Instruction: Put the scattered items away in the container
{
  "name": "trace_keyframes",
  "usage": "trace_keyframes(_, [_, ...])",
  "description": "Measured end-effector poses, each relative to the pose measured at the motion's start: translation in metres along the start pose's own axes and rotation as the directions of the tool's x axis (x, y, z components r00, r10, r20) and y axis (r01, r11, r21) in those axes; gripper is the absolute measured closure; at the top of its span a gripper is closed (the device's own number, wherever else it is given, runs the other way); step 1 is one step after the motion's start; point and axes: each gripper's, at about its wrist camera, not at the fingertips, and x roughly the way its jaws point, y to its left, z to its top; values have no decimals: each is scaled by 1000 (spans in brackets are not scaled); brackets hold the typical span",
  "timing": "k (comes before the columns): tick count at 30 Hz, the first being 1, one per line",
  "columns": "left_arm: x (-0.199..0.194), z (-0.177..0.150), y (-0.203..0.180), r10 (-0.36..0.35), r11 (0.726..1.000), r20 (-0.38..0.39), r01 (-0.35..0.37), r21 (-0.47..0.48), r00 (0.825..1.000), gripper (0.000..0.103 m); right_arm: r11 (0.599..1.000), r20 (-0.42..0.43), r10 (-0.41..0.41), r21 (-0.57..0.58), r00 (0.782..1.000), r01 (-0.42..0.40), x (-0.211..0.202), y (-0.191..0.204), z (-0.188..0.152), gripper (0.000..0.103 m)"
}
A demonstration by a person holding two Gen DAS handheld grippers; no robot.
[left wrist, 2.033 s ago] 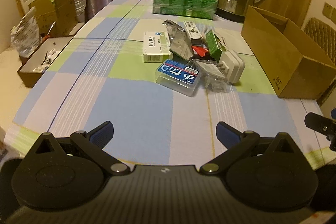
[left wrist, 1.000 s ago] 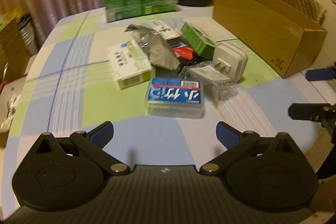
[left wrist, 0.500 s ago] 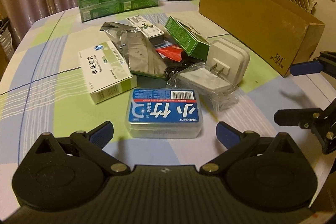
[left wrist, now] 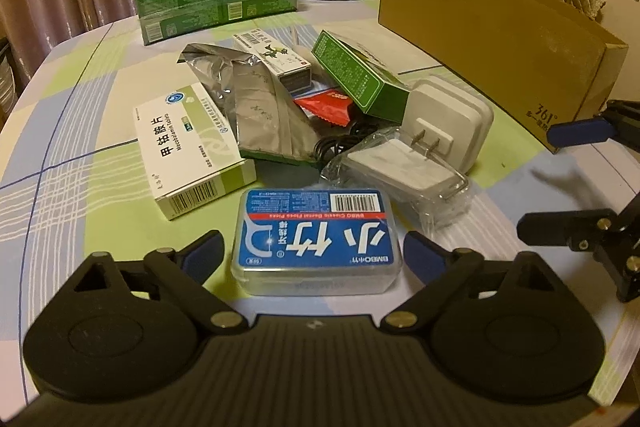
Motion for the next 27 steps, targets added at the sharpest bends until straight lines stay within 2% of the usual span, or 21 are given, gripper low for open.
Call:
trace_keyframes(2, [2,0,-2,5,1000,-12,-5,17,1000,18,1000,5,-1,3,1000,0,2,-1,2,2])
trace_keyframes(7, [-1,-3,-1,4,1000,-18,-4,5,1000,19,1000,16,6,-1,1000,-6,6,-2,7,2])
trace_keyframes(18, [-36,-19,0,43,997,-40,-46,-65,998,19,1000,67,-5,11,998,4,26,-1,30,3])
trace_keyframes(20, [-39,-21,0,41,995,-40,-45,-85,998,19,1000,69,-7,18,998,6,30,-2,34,17])
trace_keyframes(23, [-43,-23,-2,40,994,-33,-43,-96,999,19,1000,60,-2,30,998,0,37,-5,38,23])
trace_keyframes(27, [-44,-23,-7,33,994,-24,-36,-104,999,19,999,58,-5,32,998,3,41,-7,42,42])
